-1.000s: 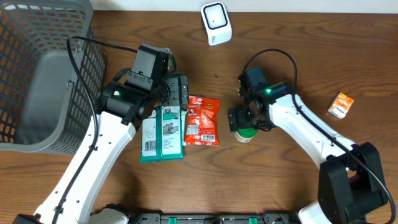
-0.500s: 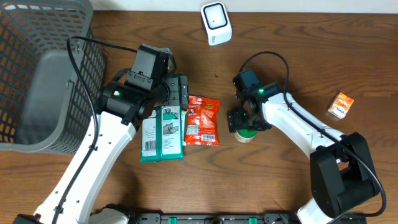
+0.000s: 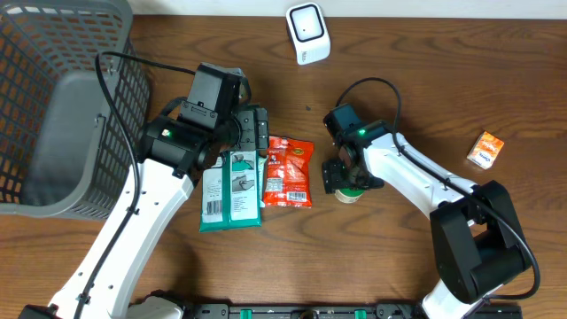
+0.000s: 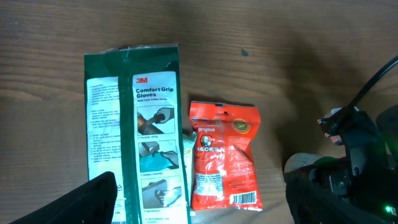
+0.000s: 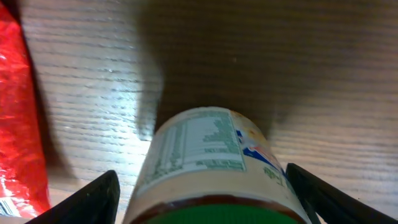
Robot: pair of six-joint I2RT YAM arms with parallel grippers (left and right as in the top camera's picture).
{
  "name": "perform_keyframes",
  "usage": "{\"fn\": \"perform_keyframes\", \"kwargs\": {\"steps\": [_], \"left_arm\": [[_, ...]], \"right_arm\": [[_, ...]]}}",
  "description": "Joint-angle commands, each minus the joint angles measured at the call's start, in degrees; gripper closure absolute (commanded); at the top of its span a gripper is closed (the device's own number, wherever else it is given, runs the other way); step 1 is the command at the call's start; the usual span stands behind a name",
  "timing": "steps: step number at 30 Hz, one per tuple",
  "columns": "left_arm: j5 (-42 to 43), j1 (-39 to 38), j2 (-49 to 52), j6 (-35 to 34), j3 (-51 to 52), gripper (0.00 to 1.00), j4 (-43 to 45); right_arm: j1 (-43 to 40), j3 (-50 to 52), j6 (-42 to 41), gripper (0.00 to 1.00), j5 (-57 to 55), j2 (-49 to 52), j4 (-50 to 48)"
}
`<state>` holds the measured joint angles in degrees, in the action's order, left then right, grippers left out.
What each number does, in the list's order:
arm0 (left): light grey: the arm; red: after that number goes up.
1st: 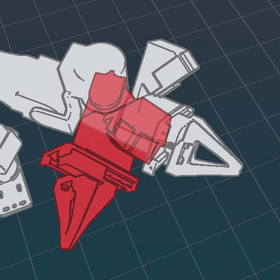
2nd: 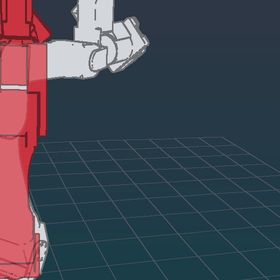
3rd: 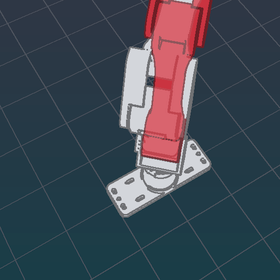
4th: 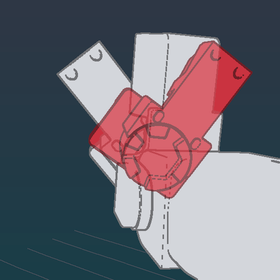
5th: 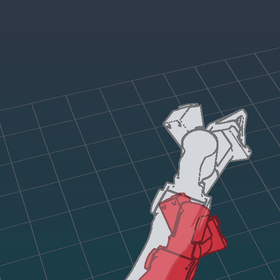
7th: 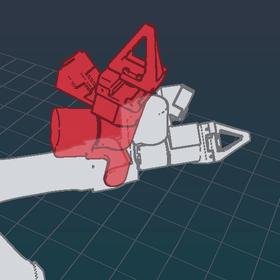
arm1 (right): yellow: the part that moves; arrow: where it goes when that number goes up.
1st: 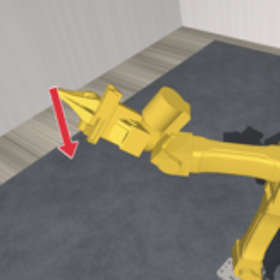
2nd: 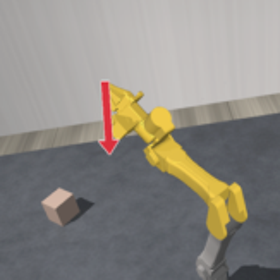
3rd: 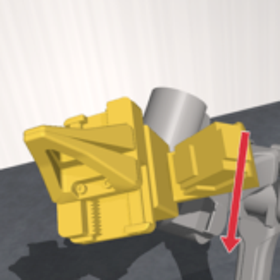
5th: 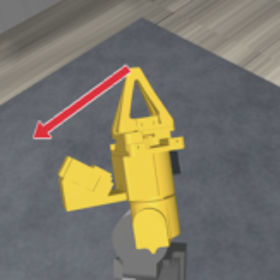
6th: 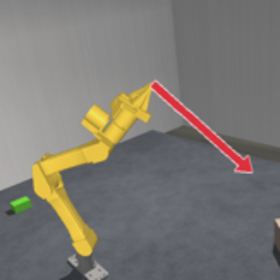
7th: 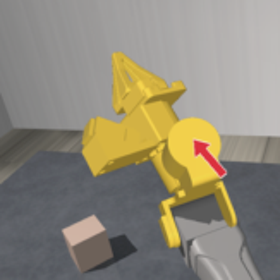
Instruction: Scan the item barcode
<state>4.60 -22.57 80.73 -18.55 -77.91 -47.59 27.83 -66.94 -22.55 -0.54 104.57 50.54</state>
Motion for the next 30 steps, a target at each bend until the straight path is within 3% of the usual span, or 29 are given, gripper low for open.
{"fn": "perform_keyframes", "kwargs": {"steps": [1, 12, 18, 26, 30], "left_arm": [[0.09, 0.00, 0.20, 0.52, -0.96, 0.12, -0.09], [0.09, 0.00, 0.20, 0.52, -0.96, 0.12, -0.09], [0.09, -0.02, 0.20, 0.55, -0.96, 0.13, -0.09], [0.09, -0.02, 0.20, 0.55, -0.96, 0.13, -0.09], [0.09, -0.02, 0.20, 0.52, -0.96, 0.12, -0.09]], "right_arm": [[0.39, -0.76, -1.20, 0.23, -1.18, 0.35, 0.63], [0.39, -0.72, -1.20, 0.37, -2.62, 0.35, -0.15], [0.63, 0.74, -1.22, 0.32, -2.60, 0.35, -1.49], [0.72, 1.11, -1.22, 0.34, -2.58, 0.35, -1.77], [0.76, 1.11, -1.22, 0.29, -2.60, 0.35, -1.84]]}}
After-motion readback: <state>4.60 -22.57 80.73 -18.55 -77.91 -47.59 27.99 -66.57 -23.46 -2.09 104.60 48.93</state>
